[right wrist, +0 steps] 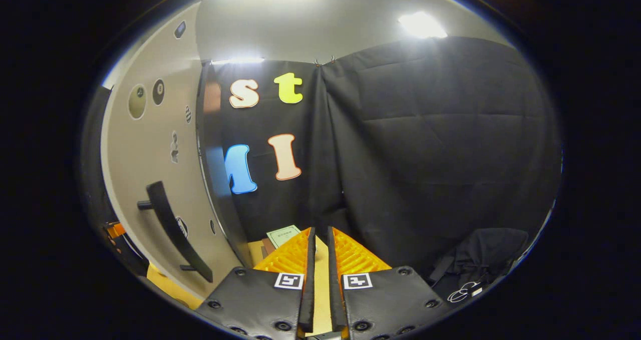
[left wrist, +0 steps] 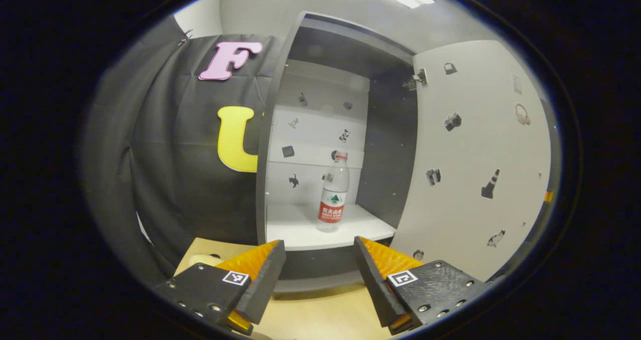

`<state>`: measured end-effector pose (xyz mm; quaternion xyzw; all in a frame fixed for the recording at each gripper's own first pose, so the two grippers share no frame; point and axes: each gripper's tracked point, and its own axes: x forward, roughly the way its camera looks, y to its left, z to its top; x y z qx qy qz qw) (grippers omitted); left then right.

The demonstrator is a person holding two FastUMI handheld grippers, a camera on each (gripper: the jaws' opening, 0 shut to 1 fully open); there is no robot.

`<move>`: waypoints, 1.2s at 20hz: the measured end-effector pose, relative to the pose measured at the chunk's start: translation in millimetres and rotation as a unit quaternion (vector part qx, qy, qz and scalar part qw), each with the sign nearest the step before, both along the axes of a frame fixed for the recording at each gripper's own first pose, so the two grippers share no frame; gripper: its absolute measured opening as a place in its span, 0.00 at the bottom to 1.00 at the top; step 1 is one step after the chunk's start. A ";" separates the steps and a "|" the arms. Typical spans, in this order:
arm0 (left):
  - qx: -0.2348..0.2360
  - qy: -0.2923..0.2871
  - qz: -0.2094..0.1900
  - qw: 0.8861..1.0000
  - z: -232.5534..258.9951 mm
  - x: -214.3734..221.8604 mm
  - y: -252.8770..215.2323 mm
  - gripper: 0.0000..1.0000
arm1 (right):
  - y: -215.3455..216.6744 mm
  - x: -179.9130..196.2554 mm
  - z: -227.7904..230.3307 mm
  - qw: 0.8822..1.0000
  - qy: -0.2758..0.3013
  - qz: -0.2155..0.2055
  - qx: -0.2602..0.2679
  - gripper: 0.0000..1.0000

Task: Open the cabinet door with the right hand, grasp the bottle in the cabinet with the left hand and place it on the coaster, then close the cabinet door with the right hand.

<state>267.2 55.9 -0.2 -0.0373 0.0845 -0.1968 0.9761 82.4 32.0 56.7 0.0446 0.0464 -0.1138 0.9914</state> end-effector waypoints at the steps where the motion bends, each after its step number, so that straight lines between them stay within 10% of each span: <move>1: 0.005 0.000 0.007 1.000 -0.5 10.2 -4.5 0.82 | -4.0 11.0 -2.0 1.000 0.004 0.004 0.008 0.17; 7: 0.016 -0.022 0.018 0.999 12.7 71.0 -47.1 0.85 | -19.6 75.5 -0.6 0.999 -0.001 0.033 0.009 0.51; 11: 0.021 -0.032 0.016 0.999 15.1 107.7 -79.1 0.82 | -23.4 103.7 -4.9 0.999 0.000 0.041 0.005 0.98; 24: 0.021 -0.015 0.019 0.999 -22.9 197.2 -125.6 0.82 | -38.9 146.7 -31.9 0.999 0.036 0.041 0.003 0.98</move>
